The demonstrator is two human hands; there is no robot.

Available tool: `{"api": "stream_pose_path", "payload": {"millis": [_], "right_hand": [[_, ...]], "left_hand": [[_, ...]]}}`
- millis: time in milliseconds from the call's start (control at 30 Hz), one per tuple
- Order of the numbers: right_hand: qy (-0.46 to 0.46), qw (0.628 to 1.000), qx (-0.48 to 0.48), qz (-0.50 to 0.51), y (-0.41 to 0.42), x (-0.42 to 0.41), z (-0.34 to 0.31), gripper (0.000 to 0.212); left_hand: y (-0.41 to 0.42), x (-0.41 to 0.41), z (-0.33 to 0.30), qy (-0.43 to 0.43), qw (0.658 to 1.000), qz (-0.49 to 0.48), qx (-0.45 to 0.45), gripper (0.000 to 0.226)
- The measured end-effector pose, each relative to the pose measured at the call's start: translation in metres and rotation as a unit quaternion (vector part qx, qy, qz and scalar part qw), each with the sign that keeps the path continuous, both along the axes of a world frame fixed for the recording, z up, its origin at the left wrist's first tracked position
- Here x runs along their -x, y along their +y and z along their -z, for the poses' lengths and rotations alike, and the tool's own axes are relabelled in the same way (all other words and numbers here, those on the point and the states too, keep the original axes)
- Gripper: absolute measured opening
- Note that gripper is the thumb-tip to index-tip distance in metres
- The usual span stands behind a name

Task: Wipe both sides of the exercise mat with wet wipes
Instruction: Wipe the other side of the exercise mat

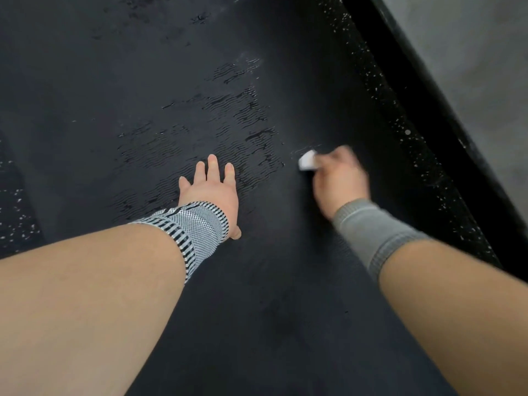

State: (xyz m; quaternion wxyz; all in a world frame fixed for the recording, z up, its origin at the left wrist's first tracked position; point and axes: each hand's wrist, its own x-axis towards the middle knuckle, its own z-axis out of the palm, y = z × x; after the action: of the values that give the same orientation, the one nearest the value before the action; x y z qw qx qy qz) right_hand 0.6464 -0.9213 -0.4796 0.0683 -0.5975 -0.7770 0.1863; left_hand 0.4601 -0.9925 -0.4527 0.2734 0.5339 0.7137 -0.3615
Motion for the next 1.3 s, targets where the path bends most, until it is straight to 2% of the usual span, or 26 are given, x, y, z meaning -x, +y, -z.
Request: {"api": "stream_pose_path", "payload": {"millis": [67, 100, 167, 233, 300, 400, 467, 500, 567, 667, 733, 833, 900, 967, 1033, 1100, 1167, 1233, 1300], "right_hand": [[-0.026, 0.985, 0.009, 0.168, 0.032, -0.021, -0.006, 0.032], [-0.033, 0.975, 0.011, 0.220, 0.041, -0.027, -0.006, 0.033], [-0.043, 0.971, 0.033, 0.231, 0.045, -0.021, -0.007, 0.037], [-0.051, 0.987, 0.038, 0.148, 0.031, 0.000, -0.004, 0.037], [-0.050, 0.998, 0.033, 0.019, 0.006, 0.024, -0.002, 0.033], [-0.027, 0.985, 0.054, -0.163, -0.030, 0.042, -0.001, 0.029], [0.001, 0.983, 0.043, -0.180, -0.025, 0.030, 0.000, 0.029], [0.010, 0.989, 0.027, -0.145, -0.013, 0.021, 0.003, 0.028], [-0.013, 1.000, 0.006, -0.004, 0.018, -0.005, 0.005, 0.029], [-0.052, 0.975, 0.011, 0.218, 0.048, -0.045, -0.004, 0.035], [-0.079, 0.965, 0.015, 0.251, 0.041, -0.050, -0.007, 0.035], [-0.060, 0.982, 0.022, 0.176, 0.002, -0.029, -0.005, 0.034], [-0.045, 0.996, 0.051, 0.065, -0.033, -0.008, -0.003, 0.034], [-0.016, 0.993, 0.081, -0.084, -0.062, 0.009, -0.004, 0.031], [0.014, 0.985, 0.067, -0.159, -0.065, 0.008, -0.002, 0.025], [0.020, 0.994, 0.030, -0.102, -0.041, -0.004, -0.001, 0.023], [-0.014, 0.999, 0.025, 0.040, -0.009, -0.019, -0.002, 0.027], [-0.061, 0.984, 0.042, 0.162, 0.010, -0.025, -0.004, 0.032], [-0.073, 0.984, 0.050, 0.156, 0.000, -0.005, -0.008, 0.033]], "left_hand": [[0.001, 0.000, 0.000, 0.000, 1.000, 0.000, 0.007, 0.137], [0.002, -0.001, 0.000, 0.001, 1.000, 0.001, 0.010, 0.137], [0.003, -0.002, 0.000, 0.004, 1.000, 0.002, 0.016, 0.137], [0.003, -0.002, 0.000, 0.005, 1.000, 0.001, 0.018, 0.137], [0.002, -0.002, 0.000, 0.006, 1.000, 0.001, 0.016, 0.136], [0.001, -0.003, 0.001, 0.008, 1.000, 0.000, 0.010, 0.137], [0.001, -0.003, 0.001, 0.010, 1.000, 0.002, 0.007, 0.137], [0.001, -0.002, 0.000, 0.011, 1.000, 0.002, 0.009, 0.136], [0.002, -0.002, 0.000, 0.010, 1.000, 0.003, 0.015, 0.137], [0.004, -0.003, 0.000, 0.014, 1.000, 0.004, 0.020, 0.137], [0.004, -0.003, 0.000, 0.015, 1.000, 0.003, 0.023, 0.138], [0.004, -0.003, -0.001, 0.015, 1.000, 0.002, 0.022, 0.137], [0.003, -0.003, -0.001, 0.013, 1.000, 0.001, 0.018, 0.137], [0.002, -0.003, -0.001, 0.009, 1.000, -0.002, 0.014, 0.137], [0.002, -0.003, -0.002, 0.006, 1.000, -0.003, 0.012, 0.136], [0.001, -0.002, -0.002, 0.001, 1.000, -0.004, 0.011, 0.136], [0.000, -0.001, -0.002, -0.005, 1.000, -0.007, 0.009, 0.135], [0.000, -0.001, -0.002, -0.007, 1.000, -0.008, 0.006, 0.135], [-0.001, 0.000, -0.002, -0.011, 1.000, -0.010, 0.004, 0.135]]}}
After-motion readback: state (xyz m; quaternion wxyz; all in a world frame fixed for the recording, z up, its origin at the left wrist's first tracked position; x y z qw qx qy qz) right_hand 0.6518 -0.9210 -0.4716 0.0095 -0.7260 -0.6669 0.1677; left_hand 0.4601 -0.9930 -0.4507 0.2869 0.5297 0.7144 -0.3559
